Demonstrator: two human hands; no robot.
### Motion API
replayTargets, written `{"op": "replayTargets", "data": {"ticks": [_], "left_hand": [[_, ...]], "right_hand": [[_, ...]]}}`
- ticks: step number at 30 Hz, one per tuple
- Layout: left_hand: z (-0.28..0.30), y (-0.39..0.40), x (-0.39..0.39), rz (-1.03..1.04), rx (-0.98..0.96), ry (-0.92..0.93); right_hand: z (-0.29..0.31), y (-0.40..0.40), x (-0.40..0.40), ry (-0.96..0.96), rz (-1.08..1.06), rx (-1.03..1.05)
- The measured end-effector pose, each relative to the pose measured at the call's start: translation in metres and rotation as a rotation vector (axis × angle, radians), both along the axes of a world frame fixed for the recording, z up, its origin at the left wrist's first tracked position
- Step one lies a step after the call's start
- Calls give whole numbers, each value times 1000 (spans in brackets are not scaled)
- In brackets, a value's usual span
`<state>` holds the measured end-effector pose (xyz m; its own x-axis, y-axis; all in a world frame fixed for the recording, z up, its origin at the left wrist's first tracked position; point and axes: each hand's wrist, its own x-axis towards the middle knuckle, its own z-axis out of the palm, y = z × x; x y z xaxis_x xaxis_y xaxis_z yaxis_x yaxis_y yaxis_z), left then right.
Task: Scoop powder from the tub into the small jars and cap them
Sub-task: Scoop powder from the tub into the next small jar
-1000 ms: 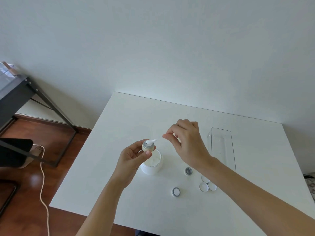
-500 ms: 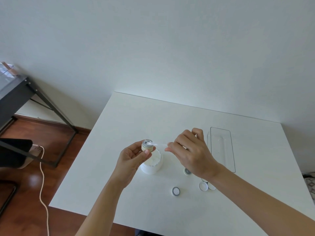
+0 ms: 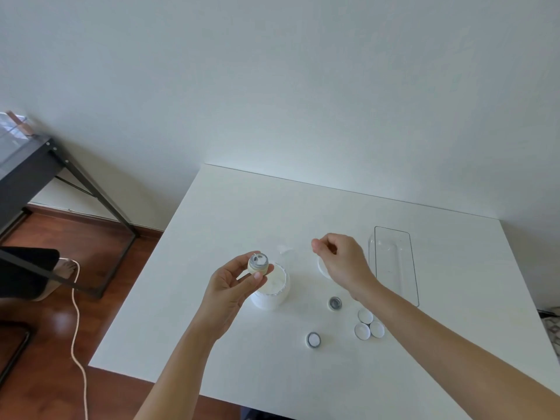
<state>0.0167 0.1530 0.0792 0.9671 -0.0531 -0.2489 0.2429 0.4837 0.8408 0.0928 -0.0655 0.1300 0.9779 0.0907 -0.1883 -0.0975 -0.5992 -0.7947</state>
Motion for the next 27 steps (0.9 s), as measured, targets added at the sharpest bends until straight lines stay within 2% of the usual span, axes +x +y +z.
{"op": "replayTargets", "data": {"ticks": [3, 7, 9, 12, 15, 18, 27], "left_hand": [[0, 2, -2, -8, 7, -2], [-1, 3, -4, 2, 24, -10], [-1, 5, -5, 10, 23, -12], [-1, 9, -6, 29, 32, -19], [-2, 12, -8, 38, 49, -26], [-4, 15, -10, 51, 57, -25], [-9, 18, -8, 87, 60, -20]], "right_hand": [[-22, 16, 0, -175, 145, -325], [-41, 41, 6, -406, 439, -713], [-43, 54, 4, -425, 567, -898], [-45, 69, 2, -427, 638, -986], [-60, 71, 6, -358, 743, -916], [-65, 68, 11, -286, 704, -840], [-51, 27, 23, 112, 265, -369]]}}
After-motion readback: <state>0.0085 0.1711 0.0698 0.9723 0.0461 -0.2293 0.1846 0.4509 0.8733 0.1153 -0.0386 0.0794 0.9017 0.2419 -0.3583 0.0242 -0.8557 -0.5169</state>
